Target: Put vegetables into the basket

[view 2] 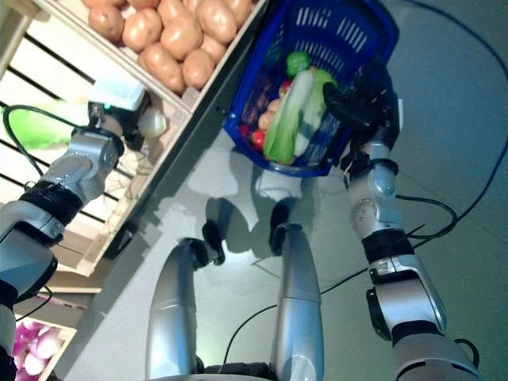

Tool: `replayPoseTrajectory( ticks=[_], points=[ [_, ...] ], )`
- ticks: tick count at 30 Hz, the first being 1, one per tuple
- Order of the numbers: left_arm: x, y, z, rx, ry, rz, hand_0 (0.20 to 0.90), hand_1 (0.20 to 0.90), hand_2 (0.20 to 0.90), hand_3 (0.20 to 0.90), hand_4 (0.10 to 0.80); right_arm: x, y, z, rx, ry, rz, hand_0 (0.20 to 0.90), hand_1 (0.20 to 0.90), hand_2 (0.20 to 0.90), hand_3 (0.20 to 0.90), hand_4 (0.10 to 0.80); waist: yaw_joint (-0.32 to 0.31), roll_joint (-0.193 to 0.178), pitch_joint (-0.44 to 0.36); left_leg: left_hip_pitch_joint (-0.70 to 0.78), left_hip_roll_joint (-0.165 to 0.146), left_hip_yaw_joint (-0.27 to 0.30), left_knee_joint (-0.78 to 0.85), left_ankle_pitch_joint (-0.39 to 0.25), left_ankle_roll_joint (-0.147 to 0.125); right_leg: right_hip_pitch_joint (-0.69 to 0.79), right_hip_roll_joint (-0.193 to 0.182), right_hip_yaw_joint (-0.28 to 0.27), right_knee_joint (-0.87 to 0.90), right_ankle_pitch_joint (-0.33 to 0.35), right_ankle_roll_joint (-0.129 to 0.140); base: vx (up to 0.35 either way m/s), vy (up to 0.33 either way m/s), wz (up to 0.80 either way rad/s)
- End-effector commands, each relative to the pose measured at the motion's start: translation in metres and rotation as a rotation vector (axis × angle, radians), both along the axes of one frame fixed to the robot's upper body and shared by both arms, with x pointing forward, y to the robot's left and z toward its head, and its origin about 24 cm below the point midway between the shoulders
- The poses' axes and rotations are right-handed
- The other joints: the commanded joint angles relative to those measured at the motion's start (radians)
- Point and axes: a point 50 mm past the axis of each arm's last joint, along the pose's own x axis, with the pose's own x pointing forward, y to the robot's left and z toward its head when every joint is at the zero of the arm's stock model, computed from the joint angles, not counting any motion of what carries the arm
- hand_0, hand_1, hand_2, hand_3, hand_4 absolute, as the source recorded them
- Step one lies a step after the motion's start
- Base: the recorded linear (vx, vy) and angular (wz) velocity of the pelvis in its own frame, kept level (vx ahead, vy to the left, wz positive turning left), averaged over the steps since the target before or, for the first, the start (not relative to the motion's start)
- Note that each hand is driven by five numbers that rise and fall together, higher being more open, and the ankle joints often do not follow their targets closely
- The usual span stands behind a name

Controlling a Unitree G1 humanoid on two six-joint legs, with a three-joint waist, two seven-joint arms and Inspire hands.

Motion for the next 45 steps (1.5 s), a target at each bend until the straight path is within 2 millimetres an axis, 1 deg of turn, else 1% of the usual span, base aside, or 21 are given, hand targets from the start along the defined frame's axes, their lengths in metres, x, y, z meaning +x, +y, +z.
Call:
replayPoseTrajectory(
  ticks=[1,3,4,8,11,12,15,18,21,24,26,29,31,37,45],
  points=[
    [-0.009,0.031,0.022,-0.235,-0.147,0.031,0.300,0.300,0.300,0.300,0.400,-0.014,0.009,0.039,-0.029,-0.244,0.037,0.900,0.900,0.900,0.900,0.800,0.016,-0.023,-0.006,0.169,-0.008,0.057,-0.092,-0.012,-0.005,0.227,-0.005,0.000,-0.046,-0.066,0.029,0.007,0.029,0.08],
    [-0.013,0.032,0.011,-0.365,-0.138,0.018,0.300,0.300,0.300,0.300,0.400,-0.015,0.012,0.030,-0.045,-0.214,0.029,0.900,0.900,0.900,0.900,0.800,0.021,-0.026,-0.006,0.239,-0.013,0.054,-0.112,-0.012,-0.002,0.299,-0.008,-0.005,-0.065,-0.069,0.027,0.018,0.033,0.09],
    [-0.014,0.033,0.007,-0.390,-0.134,0.017,0.300,0.300,0.300,0.300,0.400,-0.015,0.013,0.026,-0.050,-0.202,0.026,0.900,0.900,0.900,0.900,0.800,0.022,-0.027,-0.011,0.260,-0.015,0.053,-0.123,-0.010,-0.002,0.321,-0.008,-0.007,-0.074,-0.068,0.028,0.044,0.034,0.11],
    [-0.023,0.033,-0.013,-0.628,-0.140,-0.015,0.300,0.300,0.300,0.300,0.400,-0.016,0.027,-0.007,-0.038,-0.068,0.083,0.900,0.900,0.900,0.900,0.800,0.030,-0.039,-0.076,0.387,-0.030,0.049,-0.199,0.002,0.011,0.452,-0.015,-0.026,-0.145,-0.066,0.025,0.082,0.022,0.14],
    [-0.030,0.027,-0.036,-0.905,-0.094,-0.023,0.300,0.300,0.300,0.300,0.400,-0.020,0.042,-0.037,-0.038,0.042,0.184,0.900,0.900,0.900,0.900,0.800,0.045,-0.048,-0.128,0.496,-0.053,0.045,-0.295,0.025,0.012,0.573,-0.007,-0.050,-0.247,-0.052,0.029,0.108,0.003,0.07],
    [-0.034,0.024,-0.047,-0.970,-0.074,-0.032,0.300,0.300,0.300,0.300,0.400,-0.022,0.046,-0.051,-0.048,0.093,0.230,0.900,0.900,0.900,0.900,0.800,0.051,-0.050,-0.149,0.536,-0.057,0.048,-0.333,0.034,0.010,0.619,0.000,-0.058,-0.292,-0.044,0.030,0.119,-0.005,-0.02],
    [-0.044,0.016,-0.069,-1.104,-0.028,-0.058,0.300,0.300,0.300,0.300,0.400,-0.029,0.056,-0.077,-0.043,0.190,0.344,0.900,0.900,0.900,0.900,0.800,0.064,-0.054,-0.212,0.656,-0.074,0.054,-0.464,0.076,-0.001,0.755,0.030,-0.079,-0.445,-0.016,0.033,0.147,-0.008,0.01],
    [-0.051,0.012,-0.082,-1.190,0.004,-0.077,0.300,0.300,0.300,0.300,0.400,-0.035,0.060,-0.094,-0.046,0.262,0.432,0.900,0.900,0.900,0.900,0.800,0.072,-0.051,-0.275,0.757,-0.088,0.062,-0.587,0.115,-0.014,0.874,0.057,-0.097,-0.598,0.014,0.032,0.166,-0.003,-0.01],
    [-0.057,0.004,-0.090,-1.335,0.040,-0.113,0.300,0.300,0.300,0.300,0.400,-0.041,0.066,-0.107,-0.097,0.318,0.498,0.900,0.900,0.900,0.900,0.800,0.081,-0.050,-0.341,0.848,-0.105,0.059,-0.727,0.164,-0.023,0.974,0.080,-0.111,-0.747,0.057,0.037,0.123,-0.013,0.04],
    [-0.060,-0.008,-0.091,-1.448,0.047,-0.176,0.300,0.300,0.300,0.300,0.400,-0.045,0.073,-0.112,-0.164,0.348,0.545,0.900,0.900,0.900,0.900,0.800,0.086,-0.050,-0.381,0.910,-0.121,0.048,-0.848,0.209,-0.026,1.029,0.094,-0.111,-0.851,0.105,0.049,0.043,-0.010,0.11],
    [-0.061,-0.014,-0.089,-1.509,0.053,-0.222,0.300,0.300,0.300,0.300,0.400,-0.047,0.074,-0.116,-0.208,0.375,0.572,0.900,0.900,0.900,0.900,0.800,0.087,-0.051,-0.401,0.947,-0.125,0.044,-0.924,0.237,-0.028,1.059,0.100,-0.114,-0.916,0.139,0.057,0.021,-0.013,0.06],
    [-0.063,-0.024,-0.082,-1.541,0.040,-0.298,0.300,0.300,0.300,0.300,0.400,-0.051,0.079,-0.120,-0.242,0.402,0.630,0.900,0.900,0.900,0.900,0.800,0.087,-0.052,-0.426,0.991,-0.128,0.043,-1.014,0.271,-0.031,1.092,0.108,-0.123,-0.988,0.175,0.066,0.024,-0.018,0.05],
    [-0.065,-0.031,-0.077,-1.549,0.040,-0.349,0.300,0.300,0.300,0.300,0.400,-0.054,0.082,-0.122,-0.243,0.412,0.664,0.900,0.900,0.900,0.900,0.800,0.088,-0.051,-0.439,1.010,-0.129,0.041,-1.059,0.287,-0.031,1.104,0.114,-0.129,-1.015,0.188,0.069,0.006,-0.009,0.03],
    [-0.069,-0.050,-0.068,-1.572,0.062,-0.453,0.300,0.300,0.300,0.300,0.400,-0.062,0.091,-0.125,-0.208,0.422,0.749,0.900,0.900,0.900,0.900,0.800,0.087,-0.055,-0.460,1.005,-0.129,0.026,-1.059,0.274,-0.029,1.100,0.119,-0.134,-1.015,0.185,0.071,0.009,-0.010,-0.01],
    [-0.074,-0.062,-0.064,-1.591,0.062,-0.512,0.300,0.300,0.300,0.300,0.400,-0.073,0.102,-0.135,-0.200,0.465,0.844,0.900,0.900,0.900,0.900,0.800,0.081,-0.060,-0.468,1.025,-0.129,0.034,-1.059,0.260,-0.020,1.111,0.124,-0.120,-1.015,0.180,0.069,0.034,-0.001,-0.03]
  ],
)
